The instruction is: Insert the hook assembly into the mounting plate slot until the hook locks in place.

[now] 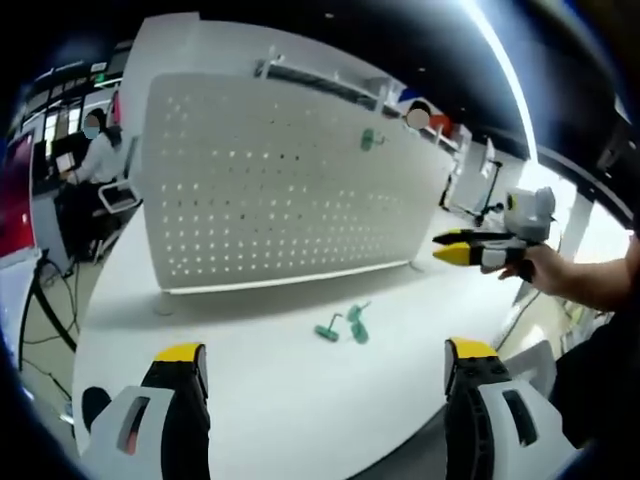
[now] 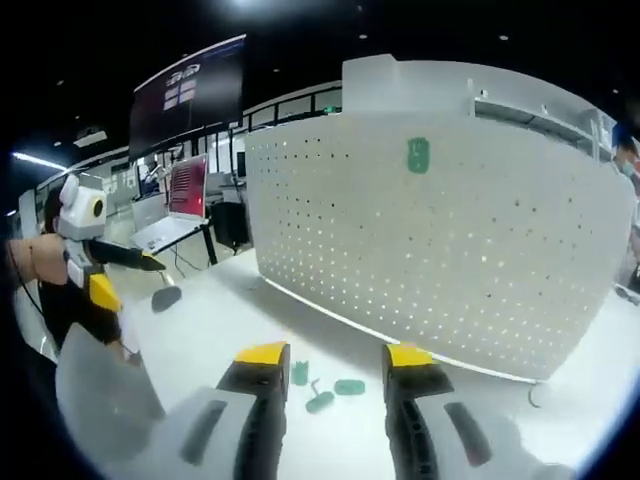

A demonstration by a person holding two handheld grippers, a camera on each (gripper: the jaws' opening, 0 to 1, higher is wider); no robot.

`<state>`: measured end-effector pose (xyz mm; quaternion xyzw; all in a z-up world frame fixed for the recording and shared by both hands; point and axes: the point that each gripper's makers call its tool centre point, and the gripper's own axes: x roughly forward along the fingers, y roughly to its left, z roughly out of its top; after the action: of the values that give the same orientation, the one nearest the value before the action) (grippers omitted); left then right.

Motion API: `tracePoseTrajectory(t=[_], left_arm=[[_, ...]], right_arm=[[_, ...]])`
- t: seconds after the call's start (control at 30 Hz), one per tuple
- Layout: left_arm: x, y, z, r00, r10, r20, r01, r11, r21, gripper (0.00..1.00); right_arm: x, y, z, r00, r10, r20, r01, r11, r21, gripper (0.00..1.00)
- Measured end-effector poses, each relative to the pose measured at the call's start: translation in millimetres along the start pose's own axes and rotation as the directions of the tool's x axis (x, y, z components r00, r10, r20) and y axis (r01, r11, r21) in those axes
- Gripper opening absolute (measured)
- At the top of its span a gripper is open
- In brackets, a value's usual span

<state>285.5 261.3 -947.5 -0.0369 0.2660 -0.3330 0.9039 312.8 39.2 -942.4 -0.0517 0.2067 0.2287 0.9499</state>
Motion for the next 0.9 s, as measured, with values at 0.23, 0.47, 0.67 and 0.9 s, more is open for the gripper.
tracePoseTrajectory(t=[0.23, 0.47, 0.67, 0.9], left_arm=[[-1.6, 1.2, -6.4, 1.000, 0.005, -0.020, -0.005, 1.000, -0.005, 1.00], [-1.4, 0.3, -13.2, 0.999, 0.004, -0.038, -0.005, 1.000, -0.009, 1.00], [-2.5, 1.1, -22.7, 0.998, 0.009, -0.057, -0.010, 1.000, -0.022, 1.00], [-2.2, 0.7, -32.1, 0.997, 0.005, -0.072, -0.008, 0.999, -0.046, 0.99]], right_arm=[[-7.7, 17.1, -26.5, 0.997, 0.039, -0.059, -0.038, 0.999, 0.017, 0.37], [-14.4, 31.1, -46.6, 0.992, 0.070, -0.103, -0.067, 0.997, 0.036, 0.39], [-18.0, 37.9, -60.8, 0.988, 0.081, -0.128, -0.075, 0.996, 0.054, 0.40], [-24.3, 50.3, -78.5, 0.979, 0.109, -0.171, -0.097, 0.992, 0.077, 0.40]])
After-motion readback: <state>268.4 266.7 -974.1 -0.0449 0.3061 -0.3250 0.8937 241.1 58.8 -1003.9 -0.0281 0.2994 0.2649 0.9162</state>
